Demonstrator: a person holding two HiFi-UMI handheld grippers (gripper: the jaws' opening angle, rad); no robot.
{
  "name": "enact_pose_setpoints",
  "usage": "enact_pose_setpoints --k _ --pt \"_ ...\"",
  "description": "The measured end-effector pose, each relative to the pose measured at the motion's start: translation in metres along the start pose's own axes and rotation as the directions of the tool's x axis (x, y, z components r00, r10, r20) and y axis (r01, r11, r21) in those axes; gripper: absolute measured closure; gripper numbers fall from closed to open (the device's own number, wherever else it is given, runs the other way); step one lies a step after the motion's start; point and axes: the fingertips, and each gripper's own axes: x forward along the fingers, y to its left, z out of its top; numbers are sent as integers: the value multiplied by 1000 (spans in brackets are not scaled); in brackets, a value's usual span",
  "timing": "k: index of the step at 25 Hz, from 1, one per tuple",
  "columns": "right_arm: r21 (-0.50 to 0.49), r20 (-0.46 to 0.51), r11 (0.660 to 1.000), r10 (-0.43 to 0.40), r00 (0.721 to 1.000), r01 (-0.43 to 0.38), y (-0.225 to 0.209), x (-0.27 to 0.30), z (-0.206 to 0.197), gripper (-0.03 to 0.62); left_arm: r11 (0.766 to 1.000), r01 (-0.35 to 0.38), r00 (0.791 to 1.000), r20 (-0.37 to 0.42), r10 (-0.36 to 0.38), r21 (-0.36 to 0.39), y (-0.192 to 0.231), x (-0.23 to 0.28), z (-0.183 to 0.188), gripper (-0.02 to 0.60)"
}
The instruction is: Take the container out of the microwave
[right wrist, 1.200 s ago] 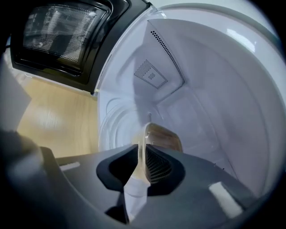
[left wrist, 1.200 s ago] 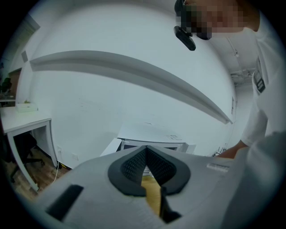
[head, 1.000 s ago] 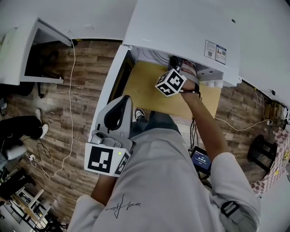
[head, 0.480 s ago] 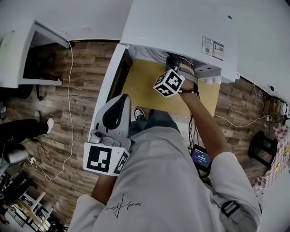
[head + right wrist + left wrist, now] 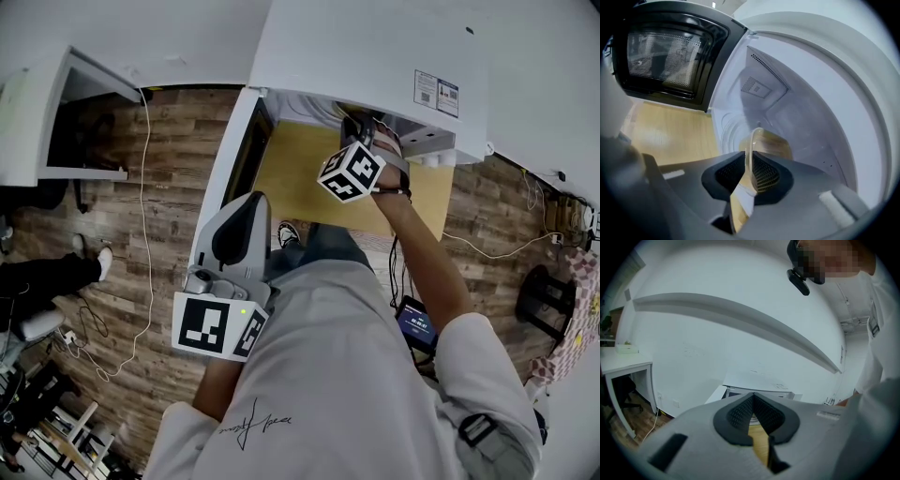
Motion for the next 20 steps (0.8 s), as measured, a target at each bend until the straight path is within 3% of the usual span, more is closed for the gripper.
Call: enact_pose_setpoints --k 20 --pt "84 32 996 26 999 -29 10 -42 4 536 998 52 998 16 -53 33 -6 -14 6 588"
